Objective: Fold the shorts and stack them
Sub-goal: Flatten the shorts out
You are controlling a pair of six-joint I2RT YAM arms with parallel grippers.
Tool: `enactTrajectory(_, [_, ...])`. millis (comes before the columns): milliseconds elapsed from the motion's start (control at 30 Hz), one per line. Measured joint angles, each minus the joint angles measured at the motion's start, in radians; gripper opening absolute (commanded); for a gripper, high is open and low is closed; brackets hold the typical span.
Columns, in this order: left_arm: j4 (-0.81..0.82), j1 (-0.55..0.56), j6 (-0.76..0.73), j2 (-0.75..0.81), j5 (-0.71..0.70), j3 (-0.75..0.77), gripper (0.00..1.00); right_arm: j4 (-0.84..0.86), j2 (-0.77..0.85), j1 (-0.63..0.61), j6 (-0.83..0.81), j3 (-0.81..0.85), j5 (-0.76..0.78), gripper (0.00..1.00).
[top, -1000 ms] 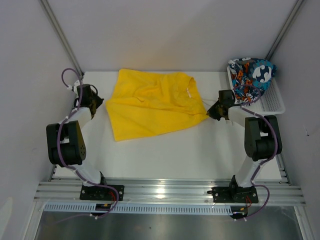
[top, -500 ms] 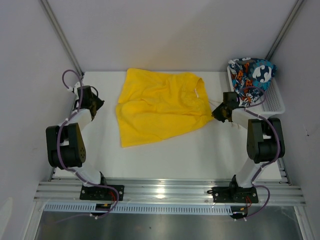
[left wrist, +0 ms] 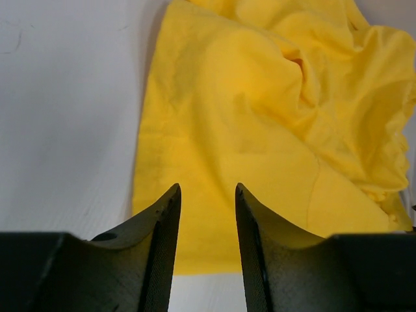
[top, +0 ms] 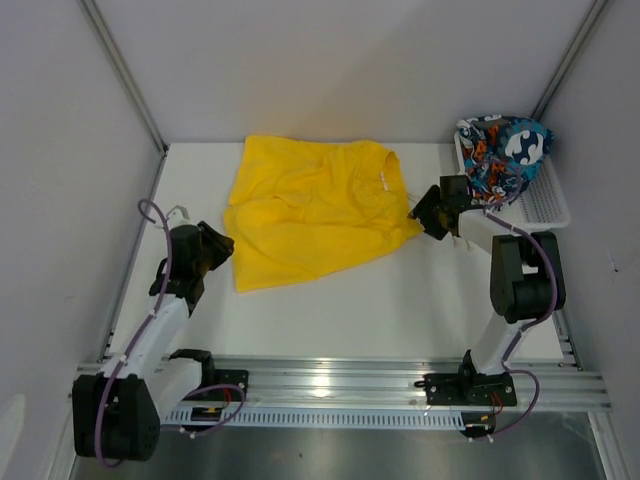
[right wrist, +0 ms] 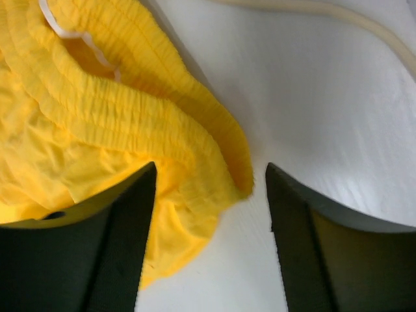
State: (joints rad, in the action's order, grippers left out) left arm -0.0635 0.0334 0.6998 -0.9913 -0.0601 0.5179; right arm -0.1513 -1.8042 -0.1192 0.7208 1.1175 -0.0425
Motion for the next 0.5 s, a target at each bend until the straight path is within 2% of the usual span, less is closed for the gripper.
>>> enactTrajectory(100, [-0.049,0.027,0.011,0.112,0.013,-0.026,0.41,0.0,0.076,0.008,-0.016,-0.058,-0.005,0.75])
enactTrajectory(233, [-0.089,0.04,0.039,0.206,0.038,-0.074,0.38,0.007,0.214,0.022,-0.017,-0.132,-0.012,0.74])
enactTrajectory(367, [-0.122,0.1,0.09,0.24,0.058,-0.156,0.38,0.043,0.322,0.031,-0.005,-0.211,-0.03,0.7])
enactTrajectory(500, [-0.146,0.169,0.146,0.246,0.063,-0.234,0.36,0.111,0.348,0.028,0.032,-0.316,-0.048,0.68])
